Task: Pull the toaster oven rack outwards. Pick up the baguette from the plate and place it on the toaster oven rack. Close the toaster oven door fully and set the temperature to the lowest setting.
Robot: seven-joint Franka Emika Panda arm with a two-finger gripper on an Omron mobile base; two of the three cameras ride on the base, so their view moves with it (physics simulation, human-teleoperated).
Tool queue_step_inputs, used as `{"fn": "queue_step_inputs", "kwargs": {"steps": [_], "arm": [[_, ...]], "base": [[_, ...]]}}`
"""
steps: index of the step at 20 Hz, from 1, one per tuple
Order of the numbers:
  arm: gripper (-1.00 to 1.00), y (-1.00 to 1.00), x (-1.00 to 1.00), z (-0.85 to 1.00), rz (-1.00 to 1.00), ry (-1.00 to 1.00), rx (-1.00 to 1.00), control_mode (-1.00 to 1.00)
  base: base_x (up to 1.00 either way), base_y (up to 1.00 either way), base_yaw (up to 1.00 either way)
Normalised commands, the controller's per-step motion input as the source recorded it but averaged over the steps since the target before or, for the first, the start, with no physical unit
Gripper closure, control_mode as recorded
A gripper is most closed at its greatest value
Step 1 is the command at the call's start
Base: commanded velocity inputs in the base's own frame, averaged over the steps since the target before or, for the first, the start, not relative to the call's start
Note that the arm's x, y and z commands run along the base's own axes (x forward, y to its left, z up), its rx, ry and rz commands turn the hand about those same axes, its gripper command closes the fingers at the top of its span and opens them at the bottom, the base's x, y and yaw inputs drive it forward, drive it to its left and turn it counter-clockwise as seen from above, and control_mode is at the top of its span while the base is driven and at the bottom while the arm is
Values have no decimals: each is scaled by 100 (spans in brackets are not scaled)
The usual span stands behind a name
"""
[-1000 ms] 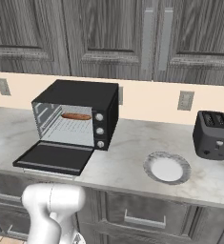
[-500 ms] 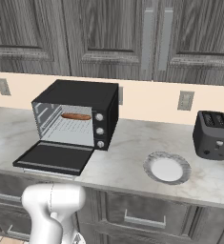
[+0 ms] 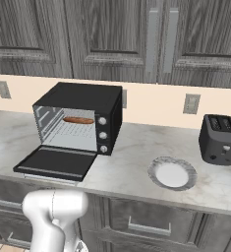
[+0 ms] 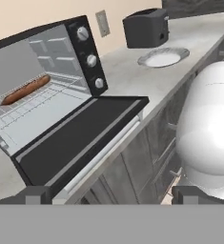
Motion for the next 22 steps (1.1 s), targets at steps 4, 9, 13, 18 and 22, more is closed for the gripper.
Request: {"fn": "queue_step_inputs", "kwargs": {"steps": [4,9,13,18,22], "arm": [[-100,6,13,-18,-8,1,0,-100],[-100,5,15,-13,-8,1,0,-100],[-100,6,24,-10,-7,5,0,-100],[-100,12,28,-22,-2,13,-1,-100],[-100,24,29,-31,0,17,-5,-100]], "base": [[0,0,0],[0,0,0],[0,0,0],[0,0,0],[0,0,0]]}}
